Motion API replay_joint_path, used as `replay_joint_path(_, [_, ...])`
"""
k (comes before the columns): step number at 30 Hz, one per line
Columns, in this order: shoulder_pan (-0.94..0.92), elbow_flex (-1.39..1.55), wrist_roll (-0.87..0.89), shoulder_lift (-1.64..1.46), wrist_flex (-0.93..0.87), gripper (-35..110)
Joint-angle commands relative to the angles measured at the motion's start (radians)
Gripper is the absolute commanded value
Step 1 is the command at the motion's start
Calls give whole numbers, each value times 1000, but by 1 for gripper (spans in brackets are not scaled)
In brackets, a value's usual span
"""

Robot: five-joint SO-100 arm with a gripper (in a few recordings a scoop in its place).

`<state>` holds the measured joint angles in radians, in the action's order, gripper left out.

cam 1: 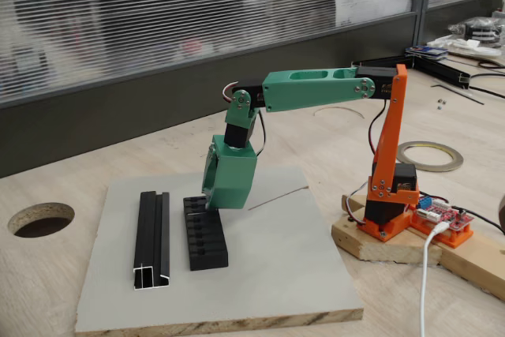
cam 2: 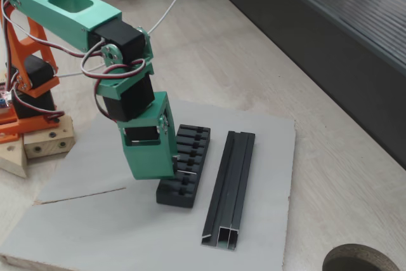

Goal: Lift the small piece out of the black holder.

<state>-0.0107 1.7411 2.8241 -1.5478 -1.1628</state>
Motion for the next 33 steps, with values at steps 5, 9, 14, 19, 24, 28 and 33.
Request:
replay_joint_path(5, [28, -3, 9, -14, -12, 35])
replay_joint_path(9, [28, -3, 9, -14, -12, 35])
replay_joint_path(14, [28, -3, 9, -14, -12, 35])
replay_joint_path(19, [28, -3, 9, -12, -12, 35])
replay_joint_path(24, [28, -3, 8, -12, -12, 34])
replay_joint_path(28, [28, -3, 8, 5, -12, 34])
replay_joint_path(33, [28, -3, 6, 41, -12, 34])
